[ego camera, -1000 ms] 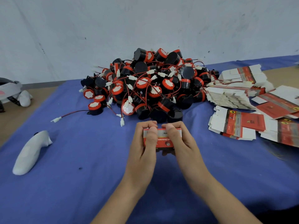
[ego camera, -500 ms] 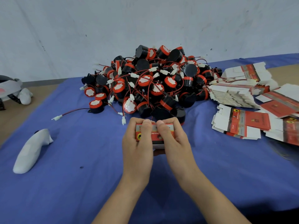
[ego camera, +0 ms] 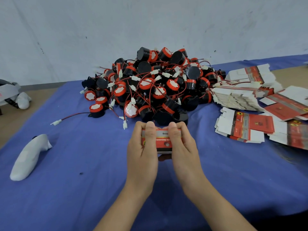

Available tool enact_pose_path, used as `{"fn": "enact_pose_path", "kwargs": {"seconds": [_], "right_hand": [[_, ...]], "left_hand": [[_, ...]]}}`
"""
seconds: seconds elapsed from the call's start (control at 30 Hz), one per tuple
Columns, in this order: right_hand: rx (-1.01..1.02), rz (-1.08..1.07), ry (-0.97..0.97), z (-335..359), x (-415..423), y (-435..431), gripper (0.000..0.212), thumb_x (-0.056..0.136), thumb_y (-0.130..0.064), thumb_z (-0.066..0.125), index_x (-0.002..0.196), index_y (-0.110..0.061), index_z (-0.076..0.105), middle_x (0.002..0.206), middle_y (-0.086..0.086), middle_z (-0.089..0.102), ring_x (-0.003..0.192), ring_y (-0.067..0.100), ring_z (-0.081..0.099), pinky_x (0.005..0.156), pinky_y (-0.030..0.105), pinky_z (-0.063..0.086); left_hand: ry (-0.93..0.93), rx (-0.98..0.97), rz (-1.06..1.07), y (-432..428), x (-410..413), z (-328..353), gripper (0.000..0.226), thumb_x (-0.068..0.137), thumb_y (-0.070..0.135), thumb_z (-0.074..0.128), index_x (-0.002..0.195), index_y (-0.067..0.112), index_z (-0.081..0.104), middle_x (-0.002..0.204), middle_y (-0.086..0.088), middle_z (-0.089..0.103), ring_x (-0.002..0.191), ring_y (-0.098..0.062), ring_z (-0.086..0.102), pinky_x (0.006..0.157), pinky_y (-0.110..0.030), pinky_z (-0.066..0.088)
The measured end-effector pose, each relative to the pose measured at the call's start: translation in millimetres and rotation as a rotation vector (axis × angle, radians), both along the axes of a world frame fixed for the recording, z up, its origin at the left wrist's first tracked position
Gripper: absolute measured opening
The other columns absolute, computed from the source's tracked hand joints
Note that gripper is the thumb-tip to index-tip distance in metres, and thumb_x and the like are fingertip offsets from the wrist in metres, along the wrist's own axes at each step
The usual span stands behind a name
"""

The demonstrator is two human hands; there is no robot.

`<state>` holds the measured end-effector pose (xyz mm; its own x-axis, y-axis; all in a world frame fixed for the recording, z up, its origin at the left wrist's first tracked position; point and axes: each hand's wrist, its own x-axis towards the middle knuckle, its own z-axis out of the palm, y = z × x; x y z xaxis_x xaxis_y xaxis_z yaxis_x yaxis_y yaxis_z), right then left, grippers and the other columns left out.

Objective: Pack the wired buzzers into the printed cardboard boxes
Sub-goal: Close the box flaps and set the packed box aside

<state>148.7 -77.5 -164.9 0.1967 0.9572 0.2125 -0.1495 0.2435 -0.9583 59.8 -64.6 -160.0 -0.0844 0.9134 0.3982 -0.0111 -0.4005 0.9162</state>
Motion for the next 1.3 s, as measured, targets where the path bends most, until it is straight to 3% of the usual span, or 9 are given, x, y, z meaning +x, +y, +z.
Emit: {"fn": "enact_pose_path", "kwargs": {"seconds": [0.17, 0.47, 0.9, 1.03, 1.3], "right_hand": [[-0.025, -0.011, 0.028, -0.5, 0.0, 0.8, 0.029, 0.106, -0.038, 0.043, 0.092, -0.018, 0.058, 0.084, -0.002, 0.072, 0.077, 0.017, 0.072, 0.063, 0.036, 0.060], [-0.035, 0.012, 0.054, -0.3, 2.3, 2.5, 0.030, 0.106, -0.038, 0.045, 0.083, -0.024, 0.057, 0.076, -0.005, 0.067, 0.072, 0.014, 0.070, 0.058, 0.029, 0.056], [-0.067, -0.001, 0.083, -1.5, 1.7, 1.9, 0.034, 0.107, -0.041, 0.041, 0.093, -0.016, 0.058, 0.088, 0.009, 0.071, 0.073, 0.018, 0.071, 0.058, 0.028, 0.056], [-0.071, -0.008, 0.126, -1.8, -2.2, 0.7, 0.040, 0.107, -0.042, 0.038, 0.101, -0.011, 0.061, 0.084, 0.005, 0.073, 0.072, 0.015, 0.071, 0.056, 0.026, 0.054], [-0.069, -0.027, 0.125, -1.4, -3.1, -0.3, 0.038, 0.109, -0.038, 0.036, 0.099, -0.010, 0.060, 0.080, 0.000, 0.072, 0.070, 0.014, 0.071, 0.055, 0.027, 0.056]], "left_hand": [[-0.008, 0.022, -0.017, -3.6, 0.6, -0.2, 0.025, 0.106, 0.024, 0.040, 0.092, 0.015, 0.058, 0.082, 0.011, 0.068, 0.075, -0.003, 0.068, 0.054, -0.012, 0.051], [0.040, -0.005, -0.018, -2.8, -0.1, 4.1, 0.013, 0.101, 0.015, 0.056, 0.089, 0.018, 0.057, 0.076, 0.010, 0.067, 0.069, -0.004, 0.068, 0.050, -0.012, 0.049], [0.030, -0.052, -0.070, -4.3, -1.9, 4.7, 0.019, 0.107, 0.019, 0.044, 0.093, 0.014, 0.056, 0.079, 0.010, 0.068, 0.070, -0.002, 0.067, 0.052, -0.013, 0.050], [-0.012, -0.041, -0.036, -5.9, -1.1, 2.1, 0.022, 0.108, 0.019, 0.040, 0.097, 0.016, 0.059, 0.085, 0.010, 0.070, 0.077, -0.005, 0.070, 0.053, -0.013, 0.051], [-0.010, -0.012, -0.040, -6.4, -1.7, 1.1, 0.022, 0.108, 0.018, 0.039, 0.094, 0.014, 0.056, 0.084, 0.011, 0.069, 0.079, -0.004, 0.070, 0.054, -0.012, 0.051]]}}
